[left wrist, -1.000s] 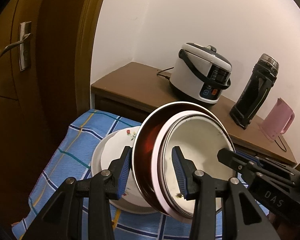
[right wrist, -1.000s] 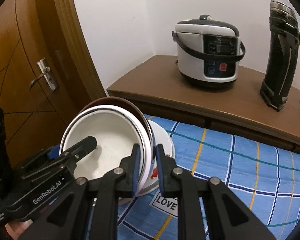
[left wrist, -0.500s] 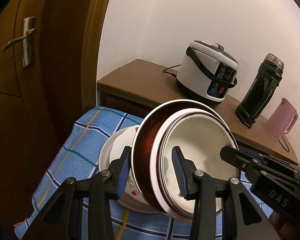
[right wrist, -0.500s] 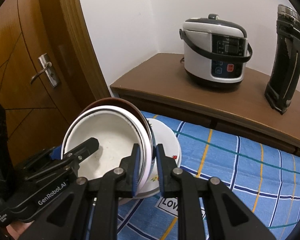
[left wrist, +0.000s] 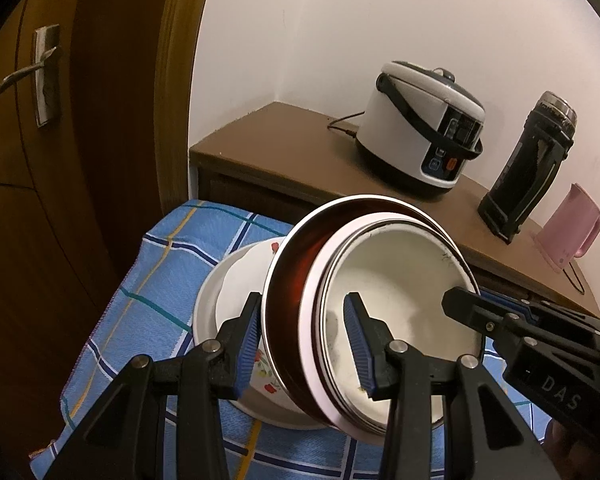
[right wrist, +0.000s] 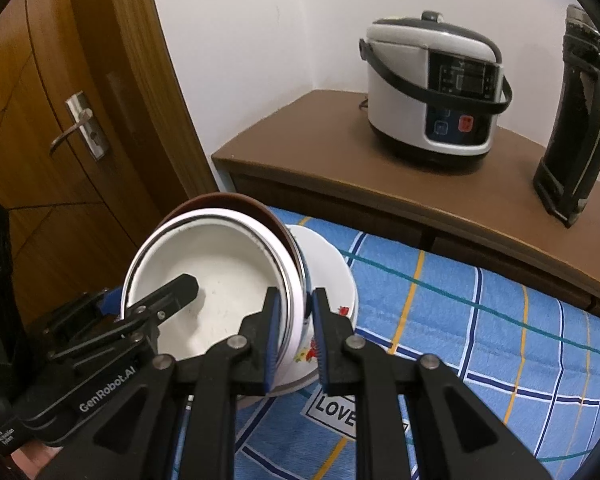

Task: Organize plates and bowls
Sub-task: 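Lower the bowl stack onto the red-flower plates with the left gripper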

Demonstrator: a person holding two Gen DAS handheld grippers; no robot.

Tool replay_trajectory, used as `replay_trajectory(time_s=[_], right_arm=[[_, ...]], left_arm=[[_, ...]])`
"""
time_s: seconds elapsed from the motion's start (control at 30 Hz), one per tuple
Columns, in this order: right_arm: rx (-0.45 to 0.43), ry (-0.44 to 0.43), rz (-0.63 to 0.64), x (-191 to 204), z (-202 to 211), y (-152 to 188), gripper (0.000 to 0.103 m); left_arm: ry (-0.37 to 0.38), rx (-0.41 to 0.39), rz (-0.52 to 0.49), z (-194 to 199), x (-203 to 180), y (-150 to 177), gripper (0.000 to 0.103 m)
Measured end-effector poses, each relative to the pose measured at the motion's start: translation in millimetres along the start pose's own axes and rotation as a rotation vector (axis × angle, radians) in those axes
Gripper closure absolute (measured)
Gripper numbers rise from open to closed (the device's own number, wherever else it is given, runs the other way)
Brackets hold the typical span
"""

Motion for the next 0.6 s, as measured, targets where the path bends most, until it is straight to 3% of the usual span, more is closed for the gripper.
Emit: replay_trajectory(time_s=[0.6], right_arm=[[0.139,0.019,0.013,-13,-34,-2,0.087]], left_arm=[[0.019,0.135,0.008,-29,0,10,0.059]])
Point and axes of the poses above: each gripper's, at about its wrist camera, not at the fingertips, and z roughly against the way its jaws point, x to its left, y to its underside, the point moved 8 cm from there along -z, roughly the way its jaws point, and after that the axes turned 3 degrees about -z, right-handed, at the moved point
